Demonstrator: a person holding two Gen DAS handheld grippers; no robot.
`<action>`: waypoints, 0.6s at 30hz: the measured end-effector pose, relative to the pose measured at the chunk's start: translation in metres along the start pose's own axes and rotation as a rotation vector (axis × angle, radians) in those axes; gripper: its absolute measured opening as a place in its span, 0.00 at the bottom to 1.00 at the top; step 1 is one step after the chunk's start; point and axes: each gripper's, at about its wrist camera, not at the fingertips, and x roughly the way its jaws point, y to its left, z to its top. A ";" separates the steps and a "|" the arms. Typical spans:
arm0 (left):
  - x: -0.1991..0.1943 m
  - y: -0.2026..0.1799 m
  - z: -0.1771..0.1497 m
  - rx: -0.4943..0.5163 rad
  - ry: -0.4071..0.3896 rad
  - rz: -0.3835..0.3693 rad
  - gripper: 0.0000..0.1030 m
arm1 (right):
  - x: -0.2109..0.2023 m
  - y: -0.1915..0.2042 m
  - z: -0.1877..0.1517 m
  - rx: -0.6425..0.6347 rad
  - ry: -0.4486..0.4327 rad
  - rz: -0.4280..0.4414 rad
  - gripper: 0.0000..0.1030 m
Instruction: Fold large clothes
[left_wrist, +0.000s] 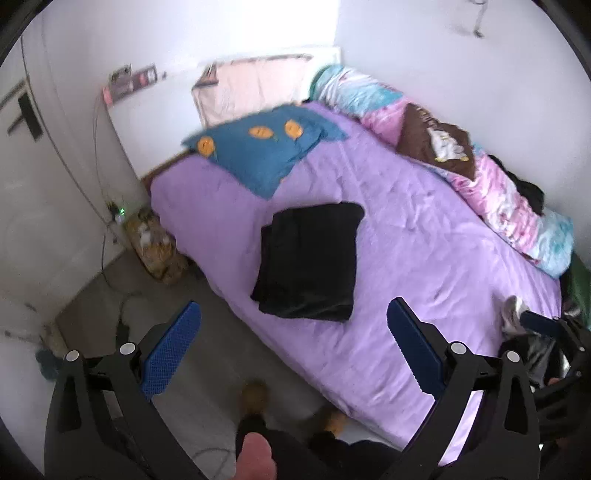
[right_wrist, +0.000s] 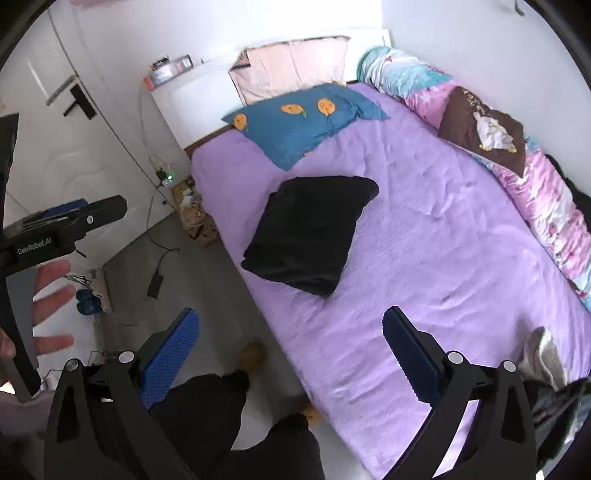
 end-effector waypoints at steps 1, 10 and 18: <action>-0.013 -0.003 -0.002 0.021 -0.014 0.002 0.94 | -0.012 0.007 -0.004 0.000 -0.008 -0.001 0.95; -0.061 0.015 -0.033 0.133 -0.050 -0.040 0.94 | -0.050 0.064 -0.025 0.044 -0.077 -0.041 0.95; -0.068 0.064 -0.051 0.144 -0.017 -0.053 0.94 | -0.058 0.124 -0.037 0.102 -0.111 -0.085 0.95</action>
